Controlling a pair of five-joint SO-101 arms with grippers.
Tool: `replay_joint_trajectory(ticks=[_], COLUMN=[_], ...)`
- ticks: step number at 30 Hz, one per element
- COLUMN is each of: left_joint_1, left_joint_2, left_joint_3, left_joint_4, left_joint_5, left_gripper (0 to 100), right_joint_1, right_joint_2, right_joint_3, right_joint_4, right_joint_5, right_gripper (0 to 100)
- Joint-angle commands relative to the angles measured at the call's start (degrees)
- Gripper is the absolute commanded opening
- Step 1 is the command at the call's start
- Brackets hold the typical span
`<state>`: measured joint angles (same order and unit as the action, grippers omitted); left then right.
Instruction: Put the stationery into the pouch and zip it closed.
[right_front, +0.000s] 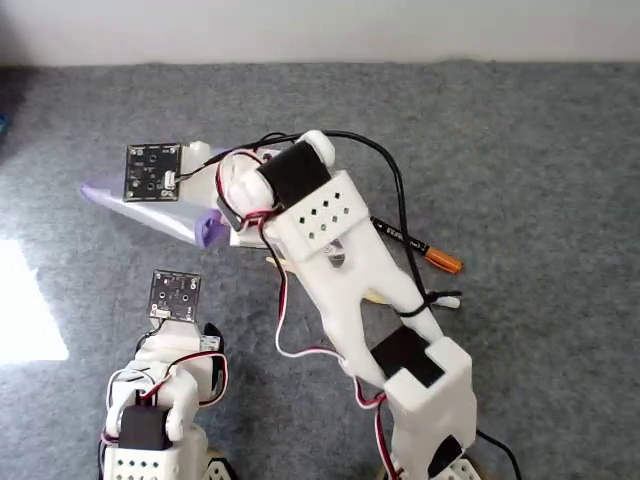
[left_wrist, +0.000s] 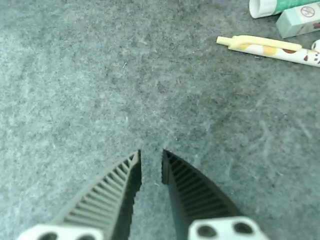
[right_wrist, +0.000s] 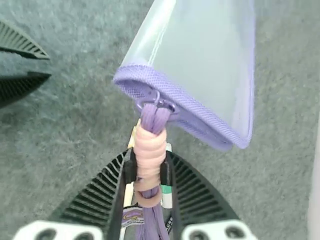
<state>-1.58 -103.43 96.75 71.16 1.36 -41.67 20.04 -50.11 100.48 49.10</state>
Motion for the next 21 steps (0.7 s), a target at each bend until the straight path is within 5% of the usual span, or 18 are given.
replay_joint_trajectory(ticks=[1,21], left_joint_1=[0.1,12.6], left_joint_2=[-0.4,-0.4], left_joint_3=[-0.3,-0.3], left_joint_4=[0.4,0.8], left_joint_5=[0.3,0.2], left_gripper=[7,7], right_joint_1=[-1.6,-2.2], right_joint_2=[-5.4,-12.2], right_joint_3=[-2.6,7.5], right_joint_4=[2.6,2.4], right_joint_5=[-3.4,-8.1], right_gripper=[1.0,1.0])
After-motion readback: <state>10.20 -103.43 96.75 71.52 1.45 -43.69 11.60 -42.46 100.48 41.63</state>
